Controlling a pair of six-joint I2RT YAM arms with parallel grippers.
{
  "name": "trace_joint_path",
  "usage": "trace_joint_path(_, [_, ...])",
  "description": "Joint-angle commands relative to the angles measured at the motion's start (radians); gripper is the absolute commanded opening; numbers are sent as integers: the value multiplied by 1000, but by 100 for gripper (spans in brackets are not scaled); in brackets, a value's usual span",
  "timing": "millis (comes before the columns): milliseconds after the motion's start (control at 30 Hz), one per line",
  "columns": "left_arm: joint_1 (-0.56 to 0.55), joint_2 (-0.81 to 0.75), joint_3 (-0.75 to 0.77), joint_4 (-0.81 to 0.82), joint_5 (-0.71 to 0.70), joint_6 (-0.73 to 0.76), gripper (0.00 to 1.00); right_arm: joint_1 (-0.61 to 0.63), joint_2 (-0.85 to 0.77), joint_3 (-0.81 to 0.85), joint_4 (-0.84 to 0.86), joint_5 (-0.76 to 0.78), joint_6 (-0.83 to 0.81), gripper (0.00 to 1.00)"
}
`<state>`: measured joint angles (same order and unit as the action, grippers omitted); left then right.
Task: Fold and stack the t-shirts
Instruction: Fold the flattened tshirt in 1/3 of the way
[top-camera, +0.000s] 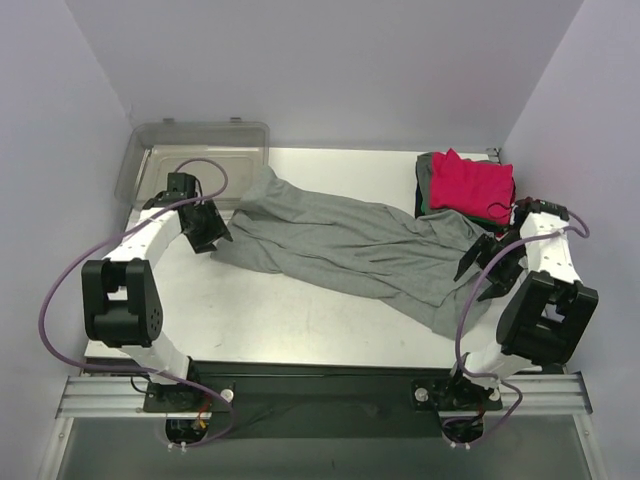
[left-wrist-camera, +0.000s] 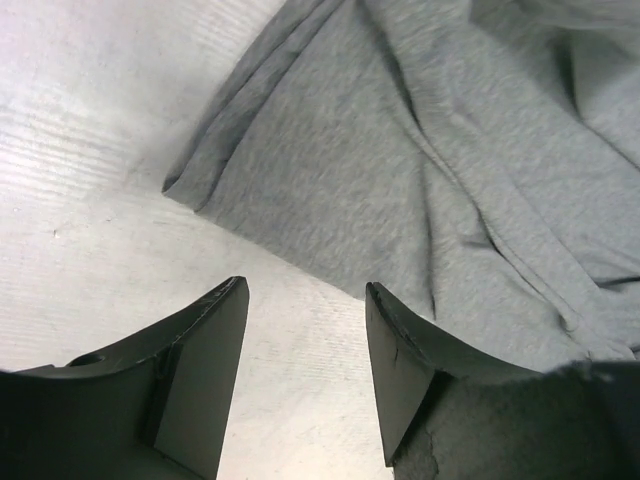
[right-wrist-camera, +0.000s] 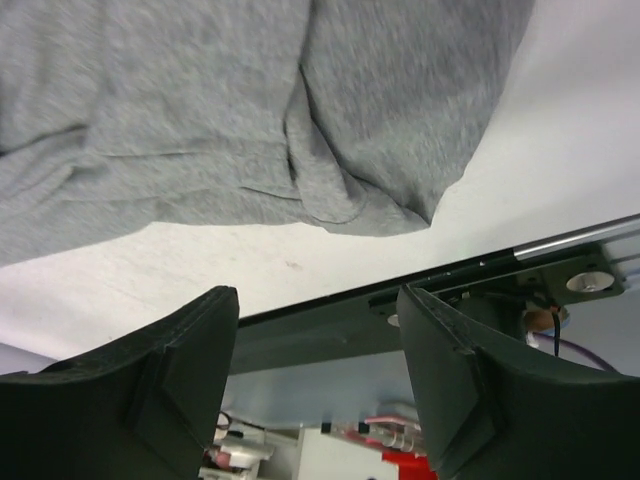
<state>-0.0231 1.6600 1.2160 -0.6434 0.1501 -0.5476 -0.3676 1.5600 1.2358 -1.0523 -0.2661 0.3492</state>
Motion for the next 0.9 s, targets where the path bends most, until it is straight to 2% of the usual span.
trace_joint_path(0, [8,-22,-39,56,-38,-26,61,-11,-46,-84,3,-28,-4,65])
trace_joint_path(133, [9,27,-27,42,-60,-32,60,-17,-57,-159,-2,-21,-18,63])
trace_joint_path(233, [9,63,-27,36,-81,-31,65,-24,-48,-196,-2,-22,-19,65])
trace_joint_path(400, [9,79,-72,100,-75,-57,66,-24,-32,-265,9,-4,-30,64])
trace_joint_path(700, [5,150,-78,143,-72,-77,66,-5,43,-286,29,18,-30,47])
trace_joint_path(867, [-3,184,-75,151,-72,-86,64,58,100,-288,37,48,-24,45])
